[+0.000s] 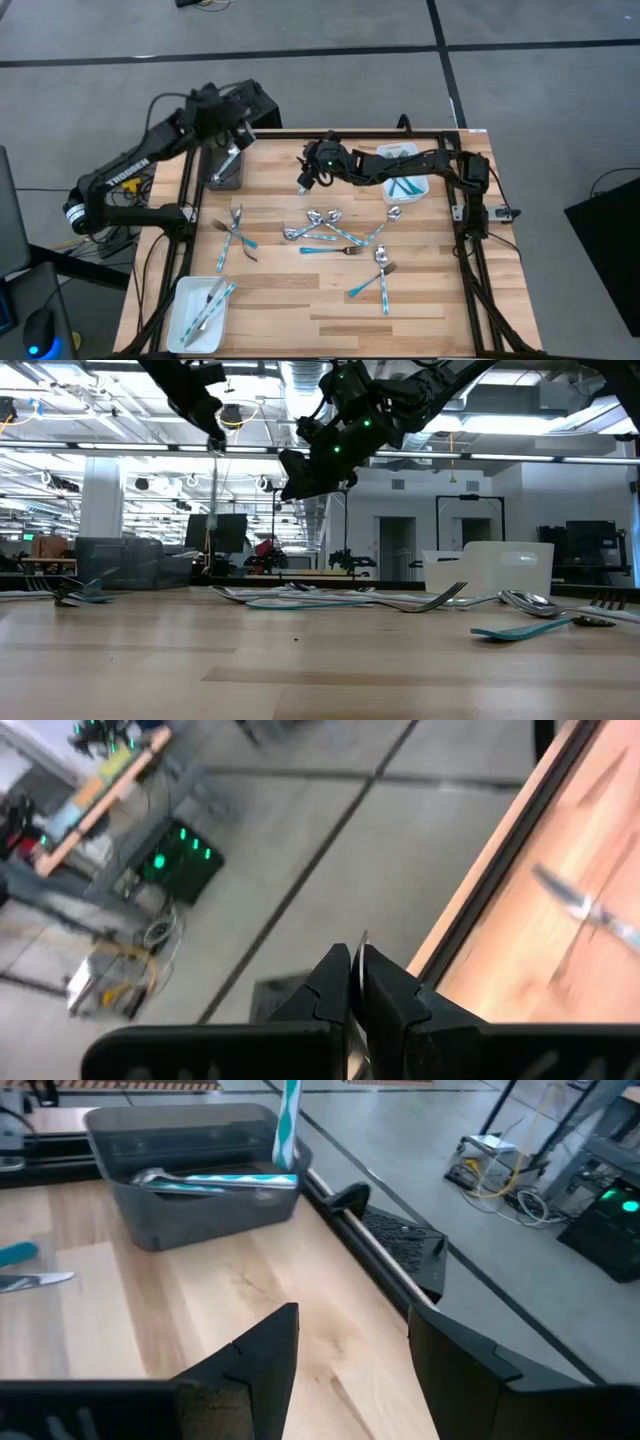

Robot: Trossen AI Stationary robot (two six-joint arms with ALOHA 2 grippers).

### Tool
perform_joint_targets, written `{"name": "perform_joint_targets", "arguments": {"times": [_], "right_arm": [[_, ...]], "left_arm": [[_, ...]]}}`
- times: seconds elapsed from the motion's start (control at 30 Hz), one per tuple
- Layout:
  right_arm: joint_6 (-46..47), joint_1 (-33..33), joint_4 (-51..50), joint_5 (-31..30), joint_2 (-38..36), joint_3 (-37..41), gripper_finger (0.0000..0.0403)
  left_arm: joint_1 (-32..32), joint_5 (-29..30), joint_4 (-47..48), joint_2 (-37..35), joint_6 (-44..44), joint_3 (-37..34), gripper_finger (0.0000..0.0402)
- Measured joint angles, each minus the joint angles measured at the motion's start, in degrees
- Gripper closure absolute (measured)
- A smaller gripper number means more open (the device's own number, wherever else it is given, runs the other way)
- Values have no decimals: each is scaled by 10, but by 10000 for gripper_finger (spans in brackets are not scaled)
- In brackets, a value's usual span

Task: Sort silverware by color (type)
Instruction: Put the light blue spoon into the black bin

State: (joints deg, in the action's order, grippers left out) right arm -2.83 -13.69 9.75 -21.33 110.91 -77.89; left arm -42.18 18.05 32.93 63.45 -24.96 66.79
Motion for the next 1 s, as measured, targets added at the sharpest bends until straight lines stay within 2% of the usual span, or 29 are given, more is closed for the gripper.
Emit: {"name": "perform_joint_targets", "arguments": {"times": [0.2, 0.43, 0.6, 0.8, 0.9, 1.0], "right_arm": [[0, 0, -1, 9, 0, 0, 191], [-1, 1, -5, 24, 0, 0, 191], [-1, 2, -20, 25, 0, 0, 191], [-1, 1, -28, 25, 0, 15, 191], [12, 1, -6, 25, 0, 42, 191], [28, -4, 2, 25, 0, 60, 191]], "left_arm": [[-61, 1, 157, 51, 6, 86, 401], [-101, -39, 266, 154, 22, 95, 401], [-101, -8, 288, 236, 37, 95, 401], [-100, -2, 293, 306, 58, 95, 399], [-100, 7, 293, 318, 65, 95, 382], [-100, 7, 290, 318, 66, 95, 348]]}}
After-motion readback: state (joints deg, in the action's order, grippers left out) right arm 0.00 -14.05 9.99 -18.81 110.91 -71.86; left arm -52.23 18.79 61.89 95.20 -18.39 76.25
